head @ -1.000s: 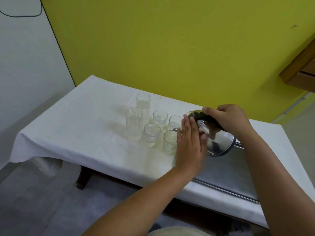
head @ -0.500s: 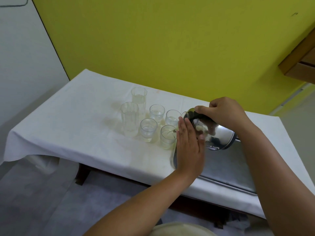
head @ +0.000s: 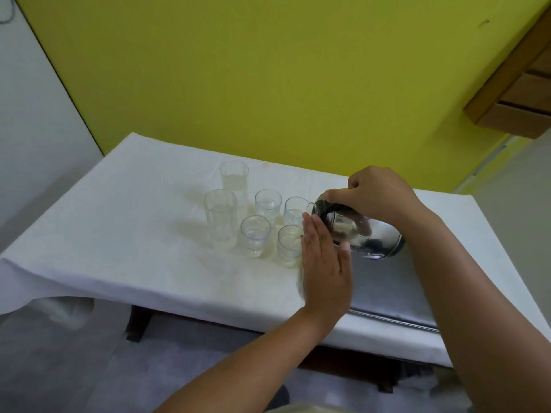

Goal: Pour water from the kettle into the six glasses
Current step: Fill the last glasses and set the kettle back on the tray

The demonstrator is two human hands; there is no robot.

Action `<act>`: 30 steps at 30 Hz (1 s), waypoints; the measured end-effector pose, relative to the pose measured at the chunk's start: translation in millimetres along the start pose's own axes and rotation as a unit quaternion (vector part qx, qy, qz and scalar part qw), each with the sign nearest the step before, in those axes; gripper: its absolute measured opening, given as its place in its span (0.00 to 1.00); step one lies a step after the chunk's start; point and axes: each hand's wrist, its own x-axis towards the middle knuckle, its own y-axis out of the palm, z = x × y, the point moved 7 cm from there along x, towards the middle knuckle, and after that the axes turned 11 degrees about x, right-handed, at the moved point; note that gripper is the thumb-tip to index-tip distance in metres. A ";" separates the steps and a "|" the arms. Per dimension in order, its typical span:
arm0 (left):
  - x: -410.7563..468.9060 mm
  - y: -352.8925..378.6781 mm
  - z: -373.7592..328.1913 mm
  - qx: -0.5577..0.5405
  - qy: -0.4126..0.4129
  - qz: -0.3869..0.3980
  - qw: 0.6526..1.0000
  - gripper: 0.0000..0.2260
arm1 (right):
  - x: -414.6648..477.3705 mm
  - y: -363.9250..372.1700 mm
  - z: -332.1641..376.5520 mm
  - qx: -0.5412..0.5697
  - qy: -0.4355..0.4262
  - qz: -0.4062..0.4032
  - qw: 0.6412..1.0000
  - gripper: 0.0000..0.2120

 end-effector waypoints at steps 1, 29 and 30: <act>0.5 -0.6 0.5 -0.002 0.000 0.003 1.000 0.29 | 0.3 -0.3 2.2 -0.006 -0.001 0.000 1.000 0.27; 5.2 -6.1 4.6 -0.010 0.097 0.124 0.987 0.27 | -36.0 -3.5 -28.2 0.118 0.082 -0.114 0.983 0.27; 5.1 -4.4 3.8 -0.007 0.109 0.139 0.984 0.27 | -41.8 -1.6 -37.8 0.152 0.101 -0.127 0.975 0.26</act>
